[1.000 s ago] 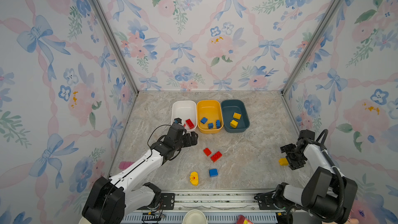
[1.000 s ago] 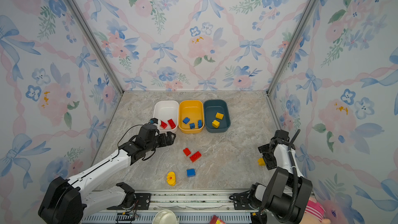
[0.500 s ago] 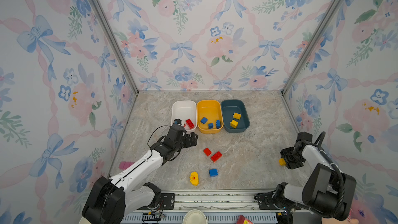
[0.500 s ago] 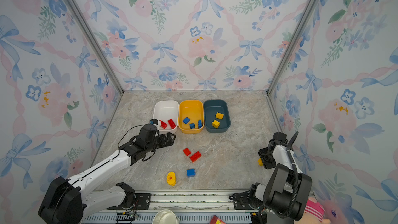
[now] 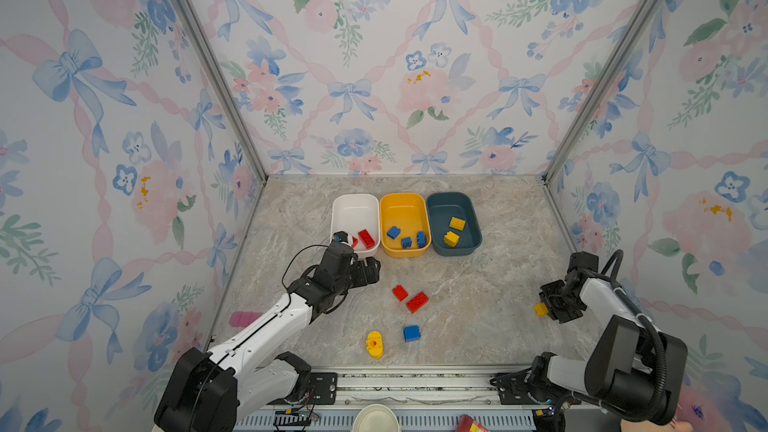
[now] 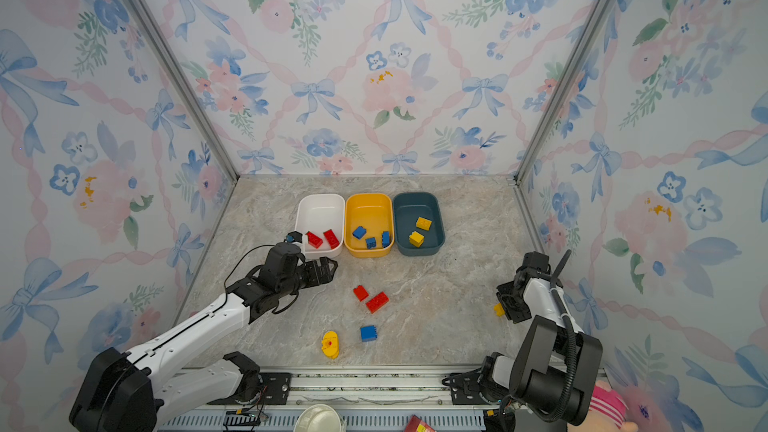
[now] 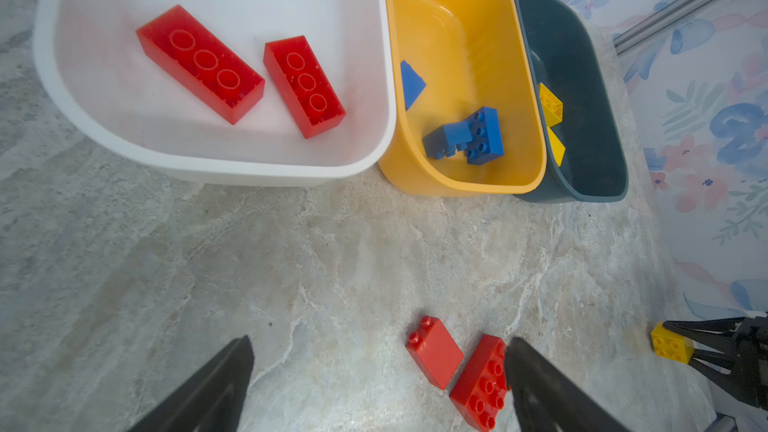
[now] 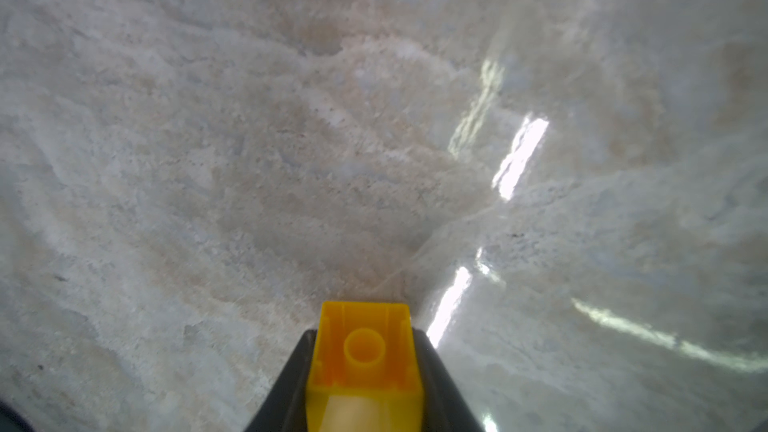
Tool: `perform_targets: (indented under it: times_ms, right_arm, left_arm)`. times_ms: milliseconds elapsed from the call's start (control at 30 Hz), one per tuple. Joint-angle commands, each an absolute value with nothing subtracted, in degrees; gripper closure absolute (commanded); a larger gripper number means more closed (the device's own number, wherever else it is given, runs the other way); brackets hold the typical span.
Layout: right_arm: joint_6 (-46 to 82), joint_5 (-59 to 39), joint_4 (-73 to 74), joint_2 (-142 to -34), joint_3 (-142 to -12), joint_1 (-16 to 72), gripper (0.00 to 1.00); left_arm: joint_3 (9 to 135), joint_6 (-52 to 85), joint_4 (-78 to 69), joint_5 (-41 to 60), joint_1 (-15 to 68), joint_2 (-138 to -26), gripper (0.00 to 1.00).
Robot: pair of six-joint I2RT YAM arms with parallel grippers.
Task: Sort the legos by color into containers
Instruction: 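Carry the yellow brick with the right gripper into the teal bin and release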
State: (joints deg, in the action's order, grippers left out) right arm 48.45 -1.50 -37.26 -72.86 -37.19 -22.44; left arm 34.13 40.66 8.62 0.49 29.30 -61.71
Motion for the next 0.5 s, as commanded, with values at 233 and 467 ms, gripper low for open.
perform_targets:
  times_ms: [233, 467]
  right_arm:
    - [48.4, 1.3, -41.6, -74.0, -49.8, -7.8, 0.72]
    - [47.4, 2.7, -40.2, -81.0, -59.7, 3.5, 0.72]
  left_arm:
    - [31.3, 42.2, 8.4, 0.9, 29.6, -58.6, 0.03]
    - [29.9, 43.0, 8.4, 1.3, 29.6, -57.8, 0.03]
